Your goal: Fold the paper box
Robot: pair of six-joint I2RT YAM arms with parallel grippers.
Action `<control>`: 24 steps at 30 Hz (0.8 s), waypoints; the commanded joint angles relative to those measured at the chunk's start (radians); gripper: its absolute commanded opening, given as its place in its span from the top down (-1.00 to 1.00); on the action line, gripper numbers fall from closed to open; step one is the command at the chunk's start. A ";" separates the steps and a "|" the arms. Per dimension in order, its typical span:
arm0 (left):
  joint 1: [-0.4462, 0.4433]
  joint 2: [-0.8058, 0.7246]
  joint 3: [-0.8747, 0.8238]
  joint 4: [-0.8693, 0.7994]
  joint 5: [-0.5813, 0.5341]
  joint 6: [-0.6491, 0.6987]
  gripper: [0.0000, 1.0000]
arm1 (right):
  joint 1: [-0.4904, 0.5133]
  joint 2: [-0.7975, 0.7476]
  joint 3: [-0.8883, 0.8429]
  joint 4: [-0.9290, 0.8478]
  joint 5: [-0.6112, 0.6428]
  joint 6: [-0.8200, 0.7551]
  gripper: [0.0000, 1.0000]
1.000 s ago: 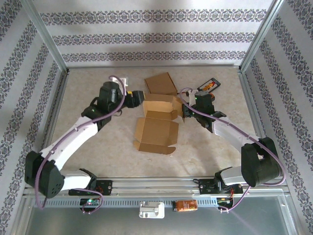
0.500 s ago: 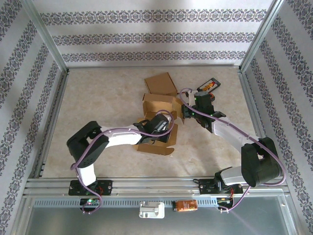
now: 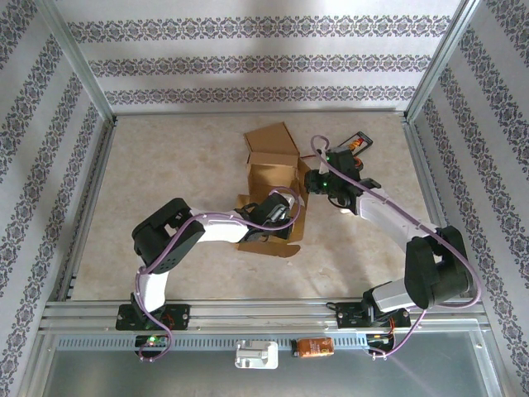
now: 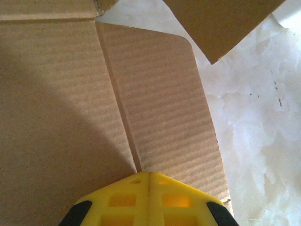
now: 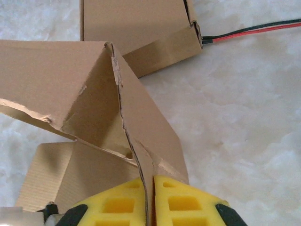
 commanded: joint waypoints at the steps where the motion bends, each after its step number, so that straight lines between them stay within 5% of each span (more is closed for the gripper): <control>1: 0.017 0.045 -0.026 -0.017 -0.010 0.015 1.00 | 0.001 0.013 0.057 -0.085 -0.039 0.120 0.77; 9: 0.031 0.050 -0.024 0.017 0.016 -0.013 1.00 | 0.033 0.034 0.011 -0.041 -0.043 0.291 0.70; 17: 0.036 0.013 -0.033 0.061 0.036 -0.043 1.00 | 0.111 0.058 -0.084 0.007 0.153 0.261 0.66; 24: 0.036 -0.232 -0.098 0.006 -0.019 -0.048 0.24 | 0.113 0.045 -0.111 0.010 0.224 0.199 0.63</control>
